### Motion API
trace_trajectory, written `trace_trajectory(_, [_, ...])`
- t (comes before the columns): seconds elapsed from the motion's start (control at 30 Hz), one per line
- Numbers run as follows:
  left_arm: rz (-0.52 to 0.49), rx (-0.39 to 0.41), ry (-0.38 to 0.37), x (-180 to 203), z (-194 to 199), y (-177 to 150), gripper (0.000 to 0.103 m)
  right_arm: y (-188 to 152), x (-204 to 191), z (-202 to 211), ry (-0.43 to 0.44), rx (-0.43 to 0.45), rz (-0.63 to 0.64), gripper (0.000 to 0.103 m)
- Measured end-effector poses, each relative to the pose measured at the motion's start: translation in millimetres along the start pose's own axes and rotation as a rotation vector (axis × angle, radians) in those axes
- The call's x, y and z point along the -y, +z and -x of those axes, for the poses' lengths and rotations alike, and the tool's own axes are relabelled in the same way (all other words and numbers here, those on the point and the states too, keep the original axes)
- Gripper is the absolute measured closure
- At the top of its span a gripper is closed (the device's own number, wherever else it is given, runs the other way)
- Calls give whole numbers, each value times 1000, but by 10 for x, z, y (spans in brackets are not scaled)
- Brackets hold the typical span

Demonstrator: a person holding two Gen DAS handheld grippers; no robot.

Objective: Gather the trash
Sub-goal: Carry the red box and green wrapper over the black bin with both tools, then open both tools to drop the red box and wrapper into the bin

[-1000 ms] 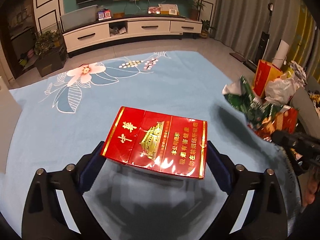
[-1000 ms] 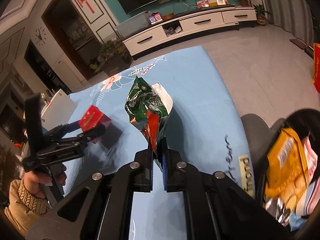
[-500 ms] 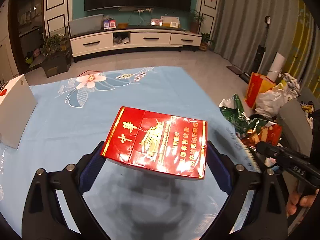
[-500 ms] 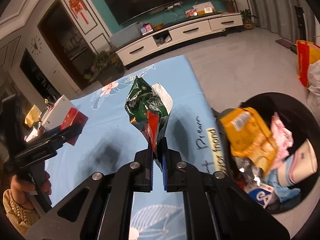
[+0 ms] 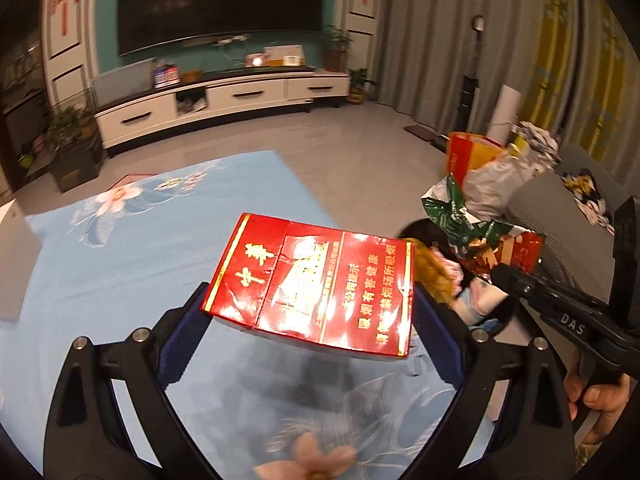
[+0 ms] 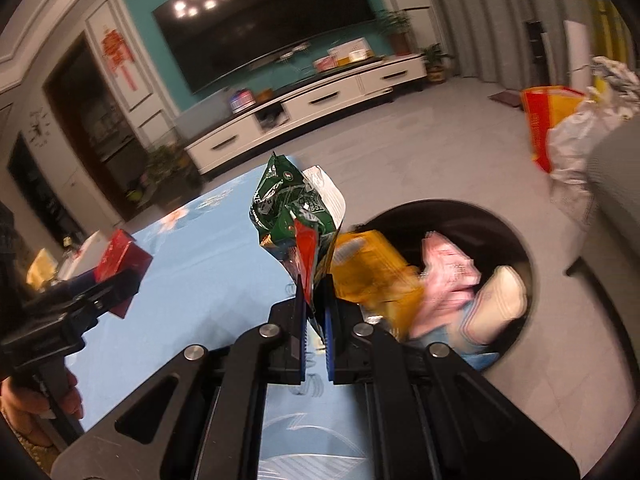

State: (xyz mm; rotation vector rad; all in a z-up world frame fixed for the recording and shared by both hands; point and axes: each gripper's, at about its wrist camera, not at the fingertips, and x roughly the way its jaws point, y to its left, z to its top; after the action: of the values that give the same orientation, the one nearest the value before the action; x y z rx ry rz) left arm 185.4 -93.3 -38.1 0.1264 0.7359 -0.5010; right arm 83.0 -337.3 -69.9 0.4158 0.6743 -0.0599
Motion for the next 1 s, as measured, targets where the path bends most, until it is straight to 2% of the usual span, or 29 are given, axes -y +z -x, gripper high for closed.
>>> trace_trajectory(0.23, [-85, -29, -119, 662, -324, 93, 8, -8, 478, -2, -127, -1, -61, 95])
trace_trajectory(0.43, [-171, -74, -189, 1125, -738, 85, 8, -95, 761, -200, -156, -63, -95, 95])
trace_trajectory(0.6, [-237, -108, -194, 1385, -1037, 60, 8, -105, 884, -306, -167, -88, -96, 94])
trace_trajectory(0.77, [-264, -147, -179, 1423, -1212, 35, 7, -88, 917, -300, -182, -89, -98, 91])
trace_trajectory(0.9, [-267, -164, -163, 1443, -1244, 19, 7, -82, 907, -237, -183, -81, -104, 76])
trace_trajectory(1.0, [-260, -163, -151, 1411, -1197, 26, 5, -71, 879, -130, -181, -70, -106, 71])
